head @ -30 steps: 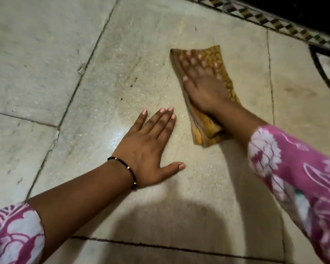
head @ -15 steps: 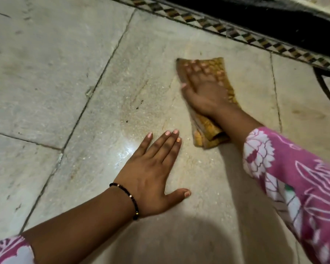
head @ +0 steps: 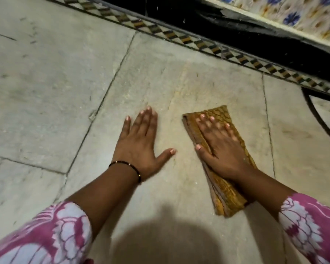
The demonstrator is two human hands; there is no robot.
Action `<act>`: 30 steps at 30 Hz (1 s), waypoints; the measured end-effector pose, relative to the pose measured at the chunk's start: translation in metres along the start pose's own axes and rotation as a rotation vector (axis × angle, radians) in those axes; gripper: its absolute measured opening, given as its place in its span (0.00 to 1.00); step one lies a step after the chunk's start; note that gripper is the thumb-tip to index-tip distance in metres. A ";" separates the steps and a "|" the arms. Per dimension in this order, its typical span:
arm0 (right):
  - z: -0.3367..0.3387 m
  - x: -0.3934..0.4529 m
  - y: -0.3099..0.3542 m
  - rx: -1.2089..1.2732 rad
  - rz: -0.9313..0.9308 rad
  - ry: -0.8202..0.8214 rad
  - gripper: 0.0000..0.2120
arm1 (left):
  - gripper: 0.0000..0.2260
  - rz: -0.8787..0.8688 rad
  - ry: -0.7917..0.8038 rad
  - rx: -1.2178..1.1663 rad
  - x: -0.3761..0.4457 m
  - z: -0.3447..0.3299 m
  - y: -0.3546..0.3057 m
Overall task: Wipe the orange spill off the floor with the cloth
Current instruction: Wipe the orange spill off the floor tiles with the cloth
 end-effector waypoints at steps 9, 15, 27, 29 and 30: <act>0.029 0.174 -0.045 0.111 -0.449 -0.035 0.32 | 0.42 0.024 0.029 0.042 0.004 -0.003 0.000; 0.019 0.072 -0.012 0.003 0.069 -0.002 0.32 | 0.42 0.028 0.083 0.040 0.005 -0.004 0.000; 0.012 0.140 0.030 0.010 0.010 0.039 0.29 | 0.43 0.047 0.073 0.057 0.005 -0.005 0.002; 0.009 0.074 0.037 -0.028 0.173 0.070 0.28 | 0.43 0.041 0.081 0.060 0.004 -0.005 0.001; 0.007 0.039 0.026 -0.037 0.192 0.079 0.28 | 0.43 0.044 0.084 0.054 0.004 -0.006 0.002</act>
Point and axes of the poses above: each hand's wrist, its own x-axis towards the middle knuckle, its own z-axis out of the back of the hand, y = z × x, the point moved 6 cm from there along x, towards the middle knuckle, and after that the axes turned 7 degrees about x, right-handed, at the moved point
